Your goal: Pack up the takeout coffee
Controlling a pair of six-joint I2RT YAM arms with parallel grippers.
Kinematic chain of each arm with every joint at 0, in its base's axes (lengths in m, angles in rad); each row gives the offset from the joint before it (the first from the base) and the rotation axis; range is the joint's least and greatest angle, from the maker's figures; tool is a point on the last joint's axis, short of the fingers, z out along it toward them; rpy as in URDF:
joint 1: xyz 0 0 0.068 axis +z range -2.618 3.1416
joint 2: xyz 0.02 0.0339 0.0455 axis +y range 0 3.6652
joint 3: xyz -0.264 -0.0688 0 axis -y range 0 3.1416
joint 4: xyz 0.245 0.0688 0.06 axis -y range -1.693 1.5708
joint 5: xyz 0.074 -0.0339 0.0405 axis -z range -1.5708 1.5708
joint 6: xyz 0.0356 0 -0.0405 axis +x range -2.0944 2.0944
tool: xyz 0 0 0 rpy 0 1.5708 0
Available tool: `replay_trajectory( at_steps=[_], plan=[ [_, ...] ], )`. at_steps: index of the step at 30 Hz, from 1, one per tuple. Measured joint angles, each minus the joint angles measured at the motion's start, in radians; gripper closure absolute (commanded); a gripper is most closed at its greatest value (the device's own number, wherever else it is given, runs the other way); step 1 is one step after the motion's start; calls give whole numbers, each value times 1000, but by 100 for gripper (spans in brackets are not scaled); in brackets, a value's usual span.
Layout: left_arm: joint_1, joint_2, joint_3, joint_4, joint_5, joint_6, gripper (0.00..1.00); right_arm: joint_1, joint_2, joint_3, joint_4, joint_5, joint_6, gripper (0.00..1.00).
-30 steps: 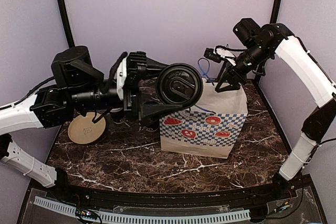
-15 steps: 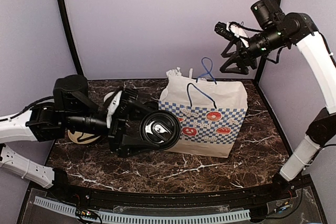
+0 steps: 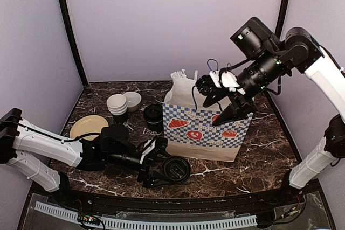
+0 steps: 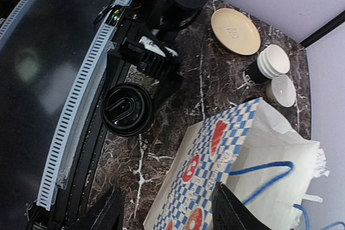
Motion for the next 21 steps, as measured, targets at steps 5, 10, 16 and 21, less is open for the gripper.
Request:
replay_trajectory(
  at_steps=[5, 10, 16, 21],
  plan=[
    [30, 59, -31, 175, 58, -53, 14, 69, 38, -89, -16, 26, -31, 49],
    [80, 128, -41, 280, 112, -97, 14, 103, 61, -144, -18, 47, -63, 51],
    [117, 206, -45, 365, 163, -141, 11, 123, 99, -181, -16, 51, -98, 50],
    [128, 245, -43, 386, 183, -164, 7, 138, 142, -229, 5, 51, -113, 49]
  ],
)
